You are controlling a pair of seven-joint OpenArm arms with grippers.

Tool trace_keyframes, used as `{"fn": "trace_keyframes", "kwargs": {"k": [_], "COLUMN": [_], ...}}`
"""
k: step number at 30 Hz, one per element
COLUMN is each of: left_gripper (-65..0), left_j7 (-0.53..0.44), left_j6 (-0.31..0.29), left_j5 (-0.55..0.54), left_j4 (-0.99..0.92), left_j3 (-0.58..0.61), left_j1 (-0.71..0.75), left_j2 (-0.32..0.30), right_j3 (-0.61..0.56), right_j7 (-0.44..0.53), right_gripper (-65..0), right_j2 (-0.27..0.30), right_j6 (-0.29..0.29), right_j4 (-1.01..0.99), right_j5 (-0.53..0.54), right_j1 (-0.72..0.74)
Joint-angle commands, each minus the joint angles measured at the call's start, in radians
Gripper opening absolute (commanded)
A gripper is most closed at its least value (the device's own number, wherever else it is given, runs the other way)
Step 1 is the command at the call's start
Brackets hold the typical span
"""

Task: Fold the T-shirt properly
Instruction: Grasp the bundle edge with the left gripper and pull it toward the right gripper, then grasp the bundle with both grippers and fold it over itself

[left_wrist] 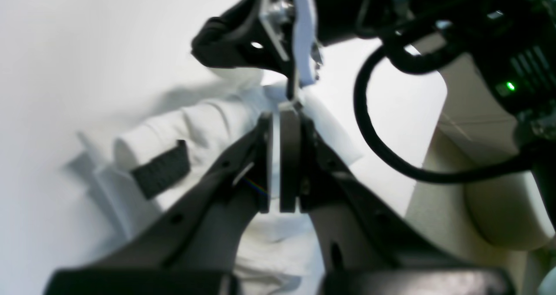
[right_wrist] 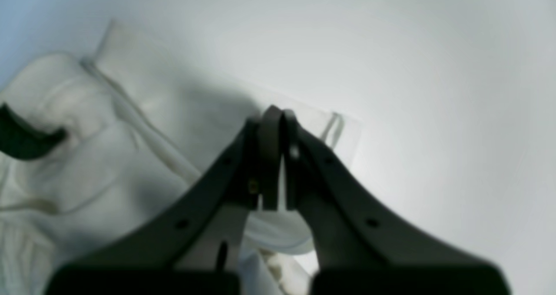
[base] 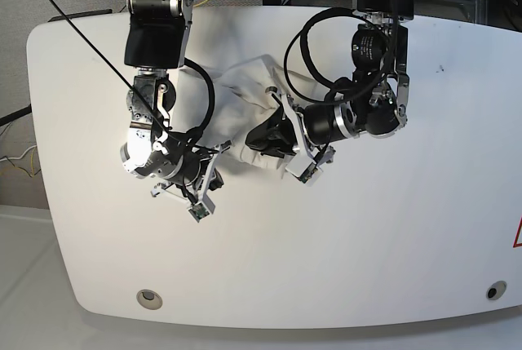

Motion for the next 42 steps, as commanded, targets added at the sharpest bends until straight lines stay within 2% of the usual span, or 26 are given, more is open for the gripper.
{"fn": "trace_keyframes", "kwargs": {"k": [1,10,16,35,38,42], "left_gripper": [-63.8,-63.8,-63.8,-63.8,-63.8,-63.8], "left_j7": [-0.022,-0.030,-0.085,-0.169,-0.191,-0.208], "left_j6": [-0.003,-0.003,-0.003,-0.006,-0.003,-0.006], "left_j5": [-0.022,-0.016,-0.016,-0.012,0.023,0.129], "left_j4": [0.014,0.012,0.003,-0.221,-0.267,-0.376], "left_j3": [0.000,0.000,0.000,0.000,0.000,0.000], "left_j1": [0.009,0.057,0.101,0.109,0.098,0.069], "left_j2": [0.010,0.030,0.030,0.024,0.024,0.024], "right_j3": [0.001,0.005,0.005,0.005,0.005,0.005], "right_j7": [0.055,0.063,0.063,0.064,0.064,0.064], "right_gripper": [-65.0,-65.0,-65.0,-65.0,-65.0,-65.0], "right_j2": [0.014,0.051,0.073,0.100,0.111,0.116], "right_j6": [0.002,0.002,0.002,0.002,0.002,0.002], "right_j4": [0.018,0.016,0.016,0.016,0.016,0.016], "right_j5": [0.009,0.010,0.010,0.010,0.010,0.010], "right_j1": [0.031,0.051,0.062,0.100,0.103,0.105]}}
